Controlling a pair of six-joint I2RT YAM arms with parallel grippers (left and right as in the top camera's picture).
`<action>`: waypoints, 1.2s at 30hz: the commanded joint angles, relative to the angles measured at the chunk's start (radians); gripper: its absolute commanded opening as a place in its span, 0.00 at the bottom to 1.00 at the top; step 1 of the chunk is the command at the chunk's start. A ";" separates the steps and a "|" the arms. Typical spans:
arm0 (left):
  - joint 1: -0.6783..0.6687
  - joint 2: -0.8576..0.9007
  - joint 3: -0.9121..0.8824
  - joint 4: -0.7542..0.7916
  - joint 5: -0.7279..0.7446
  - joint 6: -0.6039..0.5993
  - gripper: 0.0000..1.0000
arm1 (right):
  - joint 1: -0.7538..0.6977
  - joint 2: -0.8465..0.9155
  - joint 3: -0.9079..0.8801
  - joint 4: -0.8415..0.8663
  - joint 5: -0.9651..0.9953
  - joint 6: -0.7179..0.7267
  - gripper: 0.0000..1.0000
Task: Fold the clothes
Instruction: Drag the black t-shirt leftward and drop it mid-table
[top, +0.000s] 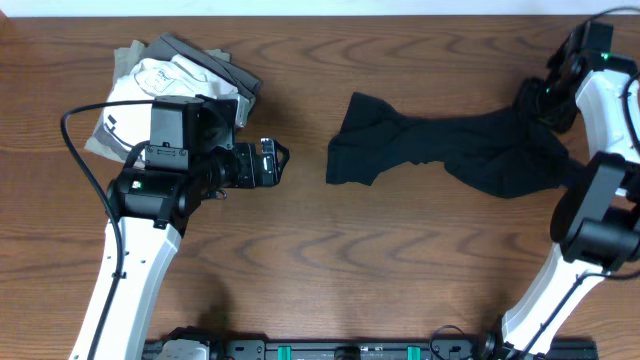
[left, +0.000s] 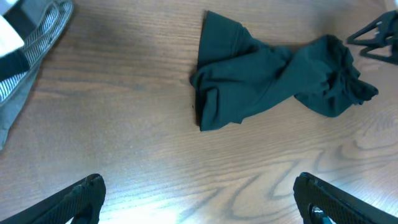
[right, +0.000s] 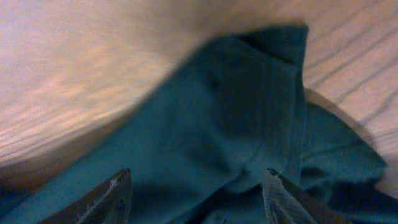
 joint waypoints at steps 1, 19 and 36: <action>-0.005 -0.008 0.022 -0.008 0.018 0.017 0.98 | -0.025 0.056 -0.004 0.017 0.018 0.015 0.63; -0.005 -0.008 0.022 -0.018 0.017 0.017 0.98 | -0.075 -0.227 0.154 0.345 -0.193 -0.286 0.01; -0.009 -0.008 0.022 -0.019 0.018 0.017 0.98 | -0.101 -0.267 0.140 0.113 0.201 -0.193 0.35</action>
